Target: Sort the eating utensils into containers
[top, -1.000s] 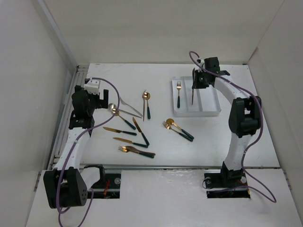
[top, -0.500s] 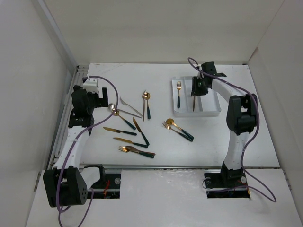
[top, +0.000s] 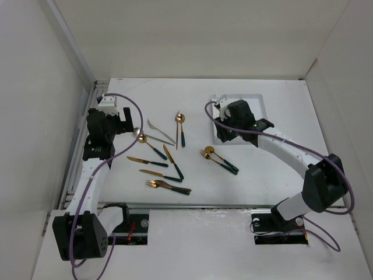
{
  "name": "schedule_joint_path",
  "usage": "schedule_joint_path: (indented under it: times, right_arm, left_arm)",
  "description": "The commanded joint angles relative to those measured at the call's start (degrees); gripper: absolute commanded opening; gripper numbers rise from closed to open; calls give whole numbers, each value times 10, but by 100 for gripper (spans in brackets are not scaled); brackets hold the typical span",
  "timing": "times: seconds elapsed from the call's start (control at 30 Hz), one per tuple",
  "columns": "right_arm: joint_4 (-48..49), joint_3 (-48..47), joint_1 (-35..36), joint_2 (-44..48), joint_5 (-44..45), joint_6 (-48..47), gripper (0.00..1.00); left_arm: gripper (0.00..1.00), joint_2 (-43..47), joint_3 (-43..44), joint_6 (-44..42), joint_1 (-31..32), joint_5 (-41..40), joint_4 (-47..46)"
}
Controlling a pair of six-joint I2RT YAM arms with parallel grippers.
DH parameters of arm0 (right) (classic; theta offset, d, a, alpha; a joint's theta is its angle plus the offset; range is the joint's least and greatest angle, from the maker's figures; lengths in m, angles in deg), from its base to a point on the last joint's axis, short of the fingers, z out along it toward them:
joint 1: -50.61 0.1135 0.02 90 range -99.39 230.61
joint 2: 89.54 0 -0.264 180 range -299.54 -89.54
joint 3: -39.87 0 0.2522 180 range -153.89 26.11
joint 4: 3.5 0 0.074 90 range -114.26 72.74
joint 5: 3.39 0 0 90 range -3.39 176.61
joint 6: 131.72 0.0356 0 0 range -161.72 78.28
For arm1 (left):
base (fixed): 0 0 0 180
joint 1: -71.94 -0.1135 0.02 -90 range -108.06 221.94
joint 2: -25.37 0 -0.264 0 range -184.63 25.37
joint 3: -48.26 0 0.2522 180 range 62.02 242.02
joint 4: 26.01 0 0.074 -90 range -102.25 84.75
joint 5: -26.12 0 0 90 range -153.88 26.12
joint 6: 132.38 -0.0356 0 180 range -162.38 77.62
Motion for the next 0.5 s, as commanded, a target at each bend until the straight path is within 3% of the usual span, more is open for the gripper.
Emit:
schedule_joint_path:
  times: [0.0, 0.17, 0.47]
  right_arm:
    - [8, 52, 18, 5, 7, 28, 44]
    - [-7, 57, 65, -44, 17, 58, 27]
    - [-116, -13, 65, -114, 40, 99, 31]
  left_arm:
    - [100, 35, 0, 15, -2, 21, 2]
    - [100, 56, -30, 20, -2, 21, -3]
    - [100, 100, -48, 10, -2, -9, 2]
